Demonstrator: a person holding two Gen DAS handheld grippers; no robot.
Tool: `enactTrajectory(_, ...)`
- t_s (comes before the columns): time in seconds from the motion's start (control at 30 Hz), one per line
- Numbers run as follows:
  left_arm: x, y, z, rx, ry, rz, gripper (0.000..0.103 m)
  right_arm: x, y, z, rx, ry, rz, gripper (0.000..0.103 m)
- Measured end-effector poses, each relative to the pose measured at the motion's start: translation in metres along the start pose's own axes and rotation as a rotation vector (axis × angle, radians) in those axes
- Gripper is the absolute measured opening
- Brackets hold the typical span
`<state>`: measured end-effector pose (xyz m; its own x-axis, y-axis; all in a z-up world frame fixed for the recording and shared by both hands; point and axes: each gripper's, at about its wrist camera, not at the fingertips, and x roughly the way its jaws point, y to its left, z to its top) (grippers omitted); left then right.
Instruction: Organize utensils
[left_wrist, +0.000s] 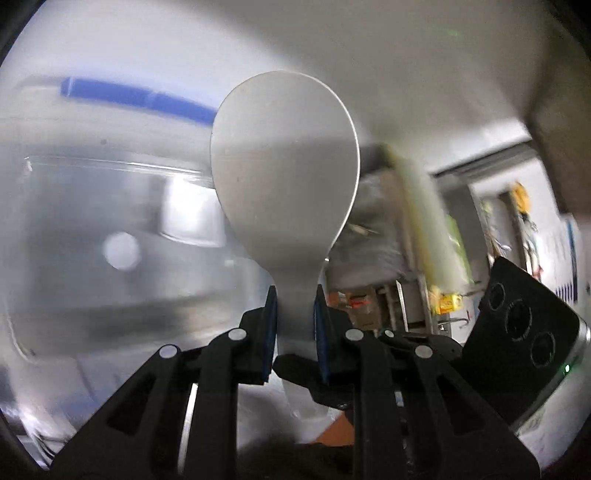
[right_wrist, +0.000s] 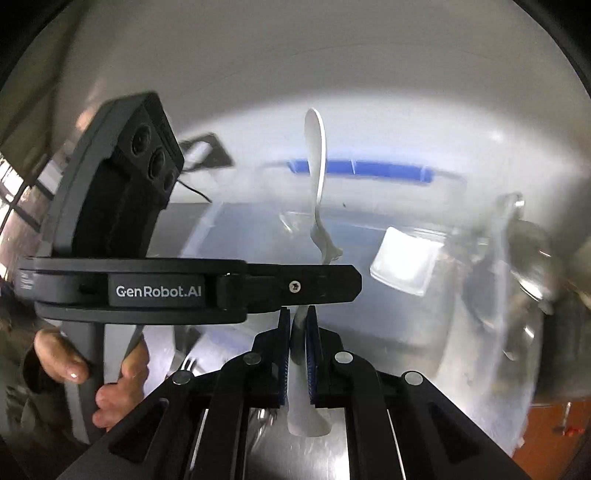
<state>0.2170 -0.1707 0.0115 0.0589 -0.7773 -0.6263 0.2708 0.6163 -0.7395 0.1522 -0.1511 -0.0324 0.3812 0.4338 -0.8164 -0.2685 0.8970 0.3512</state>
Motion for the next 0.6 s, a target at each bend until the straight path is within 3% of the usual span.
enactTrajectory(0.13, 0.042, 0.066, 0.041, -0.146, 0.118, 0.049, 0.017, 0.074, -0.025, 0.027, 0.092, 0.145, 0.013, 0.009)
enactTrajectory(0.3, 0.099, 0.119, 0.057, -0.274, 0.265, 0.11, 0.017, 0.146, -0.059, 0.036, 0.201, 0.311, 0.008, 0.009)
enactTrajectory(0.47, 0.13, 0.135, 0.059, -0.324, 0.358, 0.152, 0.017, 0.178, -0.076, 0.029, 0.245, 0.411, -0.056, 0.01)
enactTrajectory(0.6, 0.138, 0.129, 0.063, -0.275, 0.375, 0.231, 0.019, 0.163, -0.086, 0.029, 0.271, 0.377, -0.091, 0.021)
